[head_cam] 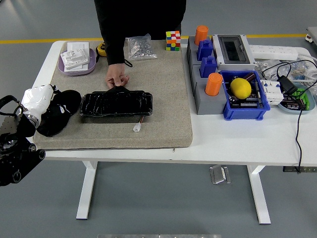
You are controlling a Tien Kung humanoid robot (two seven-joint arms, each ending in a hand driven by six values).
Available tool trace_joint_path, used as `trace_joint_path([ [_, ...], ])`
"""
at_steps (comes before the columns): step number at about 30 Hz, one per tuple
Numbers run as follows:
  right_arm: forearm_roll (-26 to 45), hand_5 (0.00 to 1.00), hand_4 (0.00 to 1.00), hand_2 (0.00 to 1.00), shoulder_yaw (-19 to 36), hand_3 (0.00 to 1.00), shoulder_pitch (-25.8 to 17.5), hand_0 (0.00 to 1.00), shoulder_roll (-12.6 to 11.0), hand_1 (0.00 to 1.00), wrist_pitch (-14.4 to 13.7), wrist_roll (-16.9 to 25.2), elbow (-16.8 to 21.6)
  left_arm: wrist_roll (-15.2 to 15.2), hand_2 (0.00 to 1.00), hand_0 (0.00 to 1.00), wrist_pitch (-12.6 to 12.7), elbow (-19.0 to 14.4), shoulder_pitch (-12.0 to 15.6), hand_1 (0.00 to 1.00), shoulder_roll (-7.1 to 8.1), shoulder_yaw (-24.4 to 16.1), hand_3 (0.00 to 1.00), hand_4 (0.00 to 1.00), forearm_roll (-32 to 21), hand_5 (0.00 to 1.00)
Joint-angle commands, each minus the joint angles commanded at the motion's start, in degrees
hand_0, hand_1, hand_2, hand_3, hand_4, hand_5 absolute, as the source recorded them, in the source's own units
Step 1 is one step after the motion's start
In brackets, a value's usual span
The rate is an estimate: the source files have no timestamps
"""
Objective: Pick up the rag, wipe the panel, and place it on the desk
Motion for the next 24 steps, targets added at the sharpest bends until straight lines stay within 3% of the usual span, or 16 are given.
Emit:
trace_joint_path([
  [15, -1.93, 0.587, 0.949, 0.705, 1.72, 0.594, 0.16, 0.749, -0.15, 0.677, 0.02, -0.40, 0.00, -0.32, 0.758, 0.363, -1.16, -2.62, 0.47, 0.642, 2.07, -2.25, 0.605, 0.812, -0.11, 0.410],
  [24, -2.18, 0.586, 0.948, 0.704, 2.11, 0.594, 0.07, 0.748, -0.16, 0.677, 0.02, -0.39, 0.00, -0.81, 0.756, 0.357, -1.49, -7.64, 1.45, 0.634, 3.74, -3.49, 0.601, 0.796, -0.96, 0.391],
])
